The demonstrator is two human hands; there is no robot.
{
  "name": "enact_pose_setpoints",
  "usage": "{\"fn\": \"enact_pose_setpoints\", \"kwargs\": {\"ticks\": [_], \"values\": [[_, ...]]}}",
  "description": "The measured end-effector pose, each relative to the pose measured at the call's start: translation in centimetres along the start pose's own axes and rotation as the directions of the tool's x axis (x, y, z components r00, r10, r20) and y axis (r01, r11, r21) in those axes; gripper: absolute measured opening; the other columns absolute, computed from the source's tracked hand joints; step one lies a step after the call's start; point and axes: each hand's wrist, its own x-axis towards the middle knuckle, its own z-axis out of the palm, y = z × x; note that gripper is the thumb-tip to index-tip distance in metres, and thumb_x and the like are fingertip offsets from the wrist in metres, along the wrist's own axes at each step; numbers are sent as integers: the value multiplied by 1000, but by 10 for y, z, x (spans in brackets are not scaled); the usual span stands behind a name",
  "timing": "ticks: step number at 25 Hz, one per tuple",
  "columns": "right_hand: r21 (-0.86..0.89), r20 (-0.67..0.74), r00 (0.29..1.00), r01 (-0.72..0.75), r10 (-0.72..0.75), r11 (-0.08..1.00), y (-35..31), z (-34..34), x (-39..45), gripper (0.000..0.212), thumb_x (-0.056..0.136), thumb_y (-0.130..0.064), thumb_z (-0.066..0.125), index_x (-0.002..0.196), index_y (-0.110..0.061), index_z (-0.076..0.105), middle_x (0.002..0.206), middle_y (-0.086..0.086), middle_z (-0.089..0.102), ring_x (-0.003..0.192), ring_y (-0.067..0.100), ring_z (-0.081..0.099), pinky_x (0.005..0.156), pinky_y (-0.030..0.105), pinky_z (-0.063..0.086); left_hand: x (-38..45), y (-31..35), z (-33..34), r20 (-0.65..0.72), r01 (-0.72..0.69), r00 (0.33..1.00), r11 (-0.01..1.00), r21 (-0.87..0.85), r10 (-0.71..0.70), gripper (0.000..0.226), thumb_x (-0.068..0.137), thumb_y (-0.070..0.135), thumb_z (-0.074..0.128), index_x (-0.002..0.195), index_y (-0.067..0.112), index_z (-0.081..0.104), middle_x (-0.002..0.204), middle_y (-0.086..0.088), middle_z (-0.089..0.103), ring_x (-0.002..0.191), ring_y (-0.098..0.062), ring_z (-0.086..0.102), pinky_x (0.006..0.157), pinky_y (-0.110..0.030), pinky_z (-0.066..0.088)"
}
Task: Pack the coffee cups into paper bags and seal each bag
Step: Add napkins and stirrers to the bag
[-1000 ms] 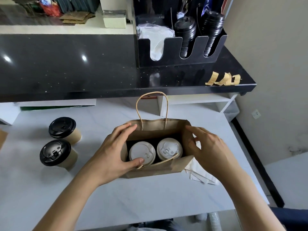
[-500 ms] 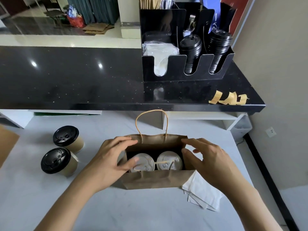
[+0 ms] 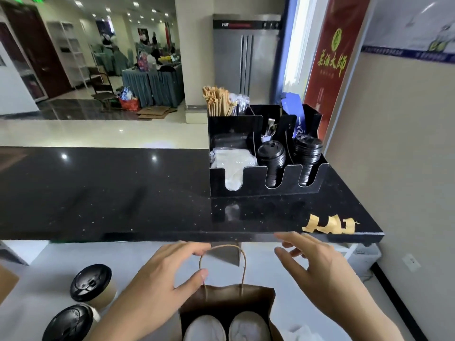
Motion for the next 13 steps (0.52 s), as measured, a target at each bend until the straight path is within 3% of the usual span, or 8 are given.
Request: {"fn": "enact_pose_setpoints", "kwargs": {"ticks": [6, 13], "values": [[6, -117, 990, 84, -83, 996, -18, -35, 45, 36, 94, -62, 44, 124, -49, 59, 98, -31, 61, 95, -12, 59, 81, 12, 48, 55, 29, -23, -45, -140, 989, 990, 1, 140, 34, 91, 61, 50, 125, 61, 51, 129, 41, 47, 127, 9, 42, 97, -11, 40], [60, -228, 964, 154, -137, 986, -31, -71, 113, 34, 91, -59, 50, 118, -45, 65, 95, -27, 66, 91, -5, 65, 78, 25, 55, 124, 56, -45, -134, -253, 952, 953, 164, 276, 59, 87, 68, 28, 140, 51, 45, 123, 38, 47, 125, 12, 34, 107, -13, 28]]}}
